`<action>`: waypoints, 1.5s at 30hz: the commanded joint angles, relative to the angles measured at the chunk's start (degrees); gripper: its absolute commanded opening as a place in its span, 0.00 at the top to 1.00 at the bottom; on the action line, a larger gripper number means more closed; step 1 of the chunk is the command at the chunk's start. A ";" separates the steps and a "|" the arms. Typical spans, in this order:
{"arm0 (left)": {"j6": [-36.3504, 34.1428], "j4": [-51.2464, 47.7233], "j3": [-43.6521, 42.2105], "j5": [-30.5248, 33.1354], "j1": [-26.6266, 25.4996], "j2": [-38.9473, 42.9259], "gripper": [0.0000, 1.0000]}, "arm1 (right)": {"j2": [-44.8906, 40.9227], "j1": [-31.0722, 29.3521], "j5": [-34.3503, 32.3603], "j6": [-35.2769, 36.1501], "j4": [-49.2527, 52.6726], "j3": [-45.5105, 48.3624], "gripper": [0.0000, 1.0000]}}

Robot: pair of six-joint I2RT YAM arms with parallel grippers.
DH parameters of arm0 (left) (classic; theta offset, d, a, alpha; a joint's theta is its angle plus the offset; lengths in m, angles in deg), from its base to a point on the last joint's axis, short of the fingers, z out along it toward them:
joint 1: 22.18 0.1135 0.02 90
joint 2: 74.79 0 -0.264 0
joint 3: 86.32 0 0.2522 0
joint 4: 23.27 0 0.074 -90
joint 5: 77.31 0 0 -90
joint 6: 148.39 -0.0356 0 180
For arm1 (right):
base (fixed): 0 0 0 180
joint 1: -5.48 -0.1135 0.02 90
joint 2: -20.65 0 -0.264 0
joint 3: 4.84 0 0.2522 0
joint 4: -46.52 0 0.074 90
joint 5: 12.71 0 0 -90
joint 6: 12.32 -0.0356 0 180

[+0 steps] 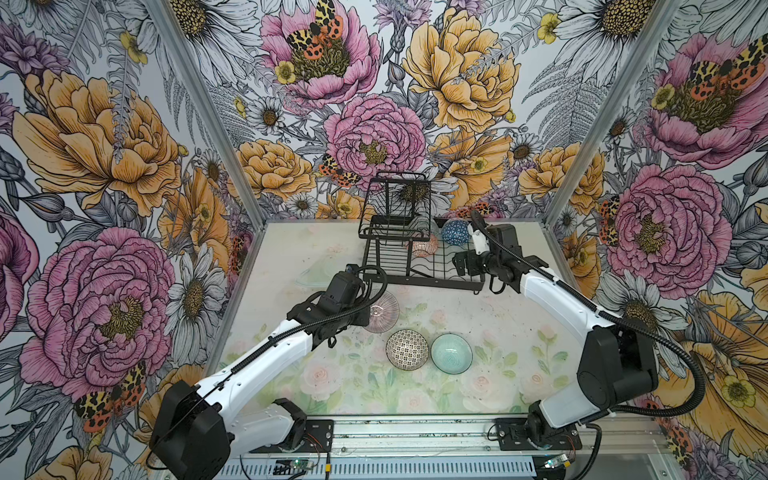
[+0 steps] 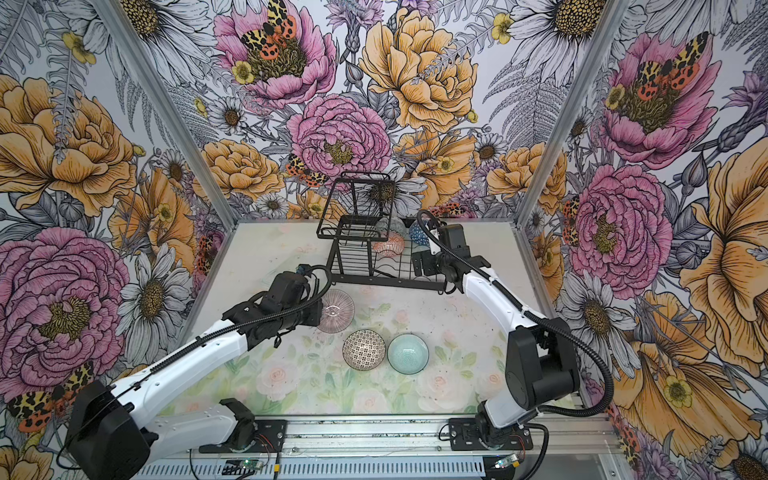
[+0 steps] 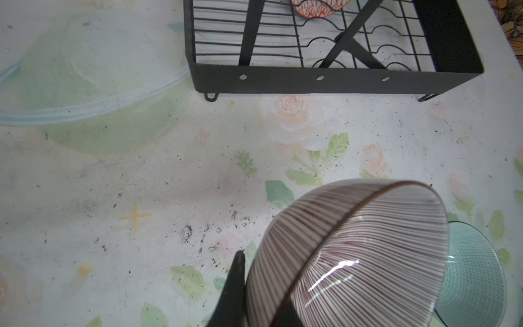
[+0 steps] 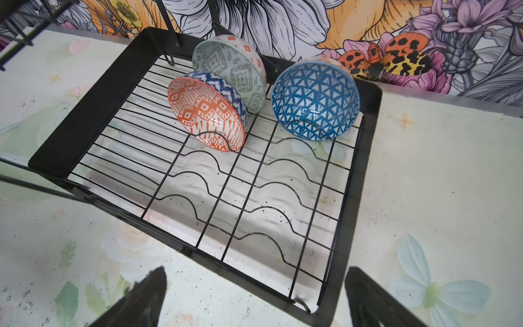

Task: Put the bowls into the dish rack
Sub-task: 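Lift the purple-striped bowl with the left gripper while the right arm reaches toward it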

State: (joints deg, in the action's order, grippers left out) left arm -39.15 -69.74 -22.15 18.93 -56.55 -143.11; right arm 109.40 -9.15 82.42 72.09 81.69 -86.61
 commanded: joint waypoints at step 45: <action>-8.13 21.59 28.15 -3.25 -9.31 -23.34 1.00 | -10.42 -11.38 3.23 -14.52 -1.24 2.45 0.16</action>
State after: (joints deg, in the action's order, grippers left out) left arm -46.69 -53.37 4.28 17.12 -65.38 -166.82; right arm 98.16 -20.13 87.80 59.07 81.93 -81.85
